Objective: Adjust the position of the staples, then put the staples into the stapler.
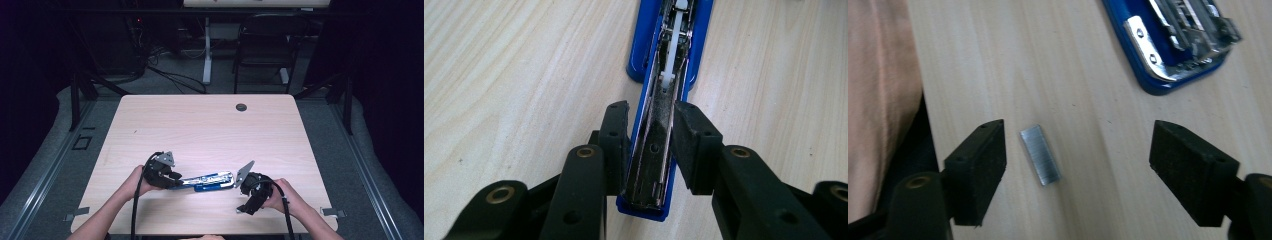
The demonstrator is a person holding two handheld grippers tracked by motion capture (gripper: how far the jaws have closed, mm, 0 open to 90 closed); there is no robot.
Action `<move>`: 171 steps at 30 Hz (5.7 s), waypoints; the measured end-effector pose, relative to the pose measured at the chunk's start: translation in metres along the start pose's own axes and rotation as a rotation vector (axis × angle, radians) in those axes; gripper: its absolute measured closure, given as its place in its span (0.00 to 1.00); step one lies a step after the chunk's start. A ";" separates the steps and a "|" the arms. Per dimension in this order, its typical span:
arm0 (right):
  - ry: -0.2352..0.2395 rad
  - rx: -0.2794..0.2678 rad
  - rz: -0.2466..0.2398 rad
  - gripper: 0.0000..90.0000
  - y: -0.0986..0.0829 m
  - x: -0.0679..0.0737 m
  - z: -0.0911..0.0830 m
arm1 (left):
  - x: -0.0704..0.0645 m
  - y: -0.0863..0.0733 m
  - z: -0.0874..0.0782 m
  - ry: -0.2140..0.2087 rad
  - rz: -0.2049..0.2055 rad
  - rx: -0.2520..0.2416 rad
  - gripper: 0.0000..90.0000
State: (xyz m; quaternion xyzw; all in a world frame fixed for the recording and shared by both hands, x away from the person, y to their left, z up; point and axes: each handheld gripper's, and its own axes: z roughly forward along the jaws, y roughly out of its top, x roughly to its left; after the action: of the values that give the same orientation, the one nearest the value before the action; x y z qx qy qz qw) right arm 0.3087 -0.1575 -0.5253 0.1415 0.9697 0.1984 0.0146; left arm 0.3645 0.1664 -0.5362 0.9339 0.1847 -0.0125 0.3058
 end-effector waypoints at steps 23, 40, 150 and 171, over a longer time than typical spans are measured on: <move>0.040 0.078 -0.068 0.84 0.006 0.014 0.023 | 0.000 0.000 0.000 0.000 0.006 0.002 0.75; 0.025 0.080 0.106 0.80 0.005 0.007 0.021 | 0.000 0.000 0.000 -0.001 0.010 0.003 0.76; -0.100 -0.193 0.090 0.87 0.044 -0.081 -0.007 | 0.000 0.004 0.003 0.002 0.033 0.006 0.75; 0.040 -0.191 -0.047 0.87 0.067 -0.069 0.015 | 0.002 0.008 0.005 0.004 0.032 0.013 0.74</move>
State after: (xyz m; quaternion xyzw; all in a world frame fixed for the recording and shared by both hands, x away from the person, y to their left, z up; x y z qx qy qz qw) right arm 0.3944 -0.1121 -0.5150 0.1127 0.9496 0.2922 0.0131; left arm 0.3692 0.1585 -0.5360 0.9387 0.1703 -0.0069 0.2996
